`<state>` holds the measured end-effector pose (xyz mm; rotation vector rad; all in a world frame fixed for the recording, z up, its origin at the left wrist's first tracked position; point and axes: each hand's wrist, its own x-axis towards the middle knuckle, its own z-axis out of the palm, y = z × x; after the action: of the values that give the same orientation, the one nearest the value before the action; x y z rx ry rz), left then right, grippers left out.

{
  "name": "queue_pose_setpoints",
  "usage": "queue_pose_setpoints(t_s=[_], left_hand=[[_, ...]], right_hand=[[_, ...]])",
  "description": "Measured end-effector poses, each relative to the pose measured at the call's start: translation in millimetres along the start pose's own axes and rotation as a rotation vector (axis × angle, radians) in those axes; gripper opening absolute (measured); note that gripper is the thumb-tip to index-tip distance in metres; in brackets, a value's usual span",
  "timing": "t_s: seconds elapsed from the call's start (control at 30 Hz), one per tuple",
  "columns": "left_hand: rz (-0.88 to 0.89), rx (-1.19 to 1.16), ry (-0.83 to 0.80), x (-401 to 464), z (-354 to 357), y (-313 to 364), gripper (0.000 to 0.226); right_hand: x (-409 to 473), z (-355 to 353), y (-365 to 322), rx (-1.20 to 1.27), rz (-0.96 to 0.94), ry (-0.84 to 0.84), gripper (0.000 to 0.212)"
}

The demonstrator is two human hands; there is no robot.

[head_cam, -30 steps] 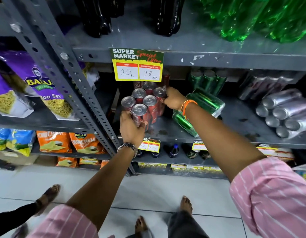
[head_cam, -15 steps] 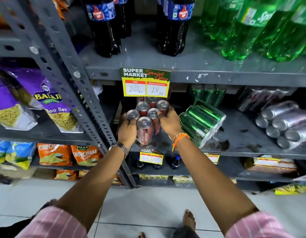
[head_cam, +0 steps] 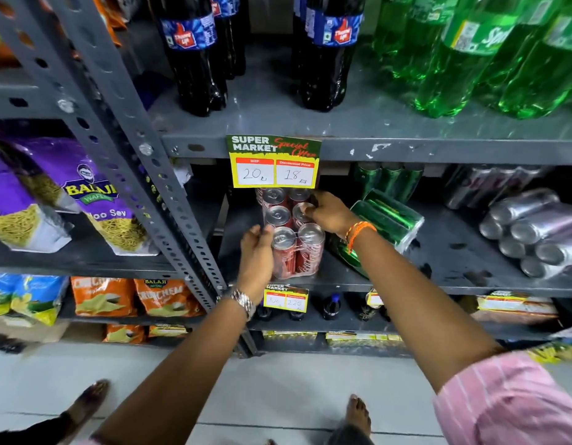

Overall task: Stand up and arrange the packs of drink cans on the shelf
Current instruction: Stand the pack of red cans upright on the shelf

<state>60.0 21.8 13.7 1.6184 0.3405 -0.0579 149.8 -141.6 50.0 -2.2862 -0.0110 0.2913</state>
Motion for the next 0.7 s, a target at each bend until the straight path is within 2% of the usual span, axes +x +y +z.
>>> queue_pose_setpoints(t_s=[0.1,0.13,0.17,0.23,0.27,0.33,0.43,0.5,0.6,0.7], left_hand=[[0.058,0.067,0.016,38.1,-7.1,30.0,0.039],[0.066,0.102,0.015,51.4,-5.5,39.8,0.043],[0.065,0.159,-0.002,64.4,-2.5,48.6,0.045],[0.075,0.293,-0.102,84.5,8.1,61.7,0.049],[0.091,0.347,-0.161,90.6,14.8,66.1,0.05],[0.122,0.425,-0.219,97.7,24.9,67.6,0.05],[0.22,0.599,-0.118,100.2,26.6,57.6,0.049],[0.268,0.627,-0.053,102.7,25.3,52.1,0.043],[0.239,0.591,-0.008,102.8,17.1,53.8,0.043],[0.218,0.532,0.052,91.5,2.8,53.4,0.05]], right_hand=[[-37.1,7.9,3.1,0.058,-0.039,0.162,0.042],[-50.6,17.1,4.0,0.081,-0.045,0.241,0.049],[-63.5,28.4,4.2,0.091,-0.039,0.3,0.065],[-84.6,54.3,0.6,0.102,0.037,0.312,0.106],[-91.4,67.0,-1.5,0.088,0.07,0.299,0.118],[-98.0,87.2,-4.5,-0.004,0.1,0.314,0.13],[-96.7,98.9,-10.5,-0.123,0.13,0.409,0.134],[-91.5,96.0,-12.6,-0.146,0.127,0.432,0.13],[-85.3,86.5,-4.1,-0.077,0.057,0.397,0.123],[-78.2,69.8,10.8,0.049,0.002,0.256,0.124]])
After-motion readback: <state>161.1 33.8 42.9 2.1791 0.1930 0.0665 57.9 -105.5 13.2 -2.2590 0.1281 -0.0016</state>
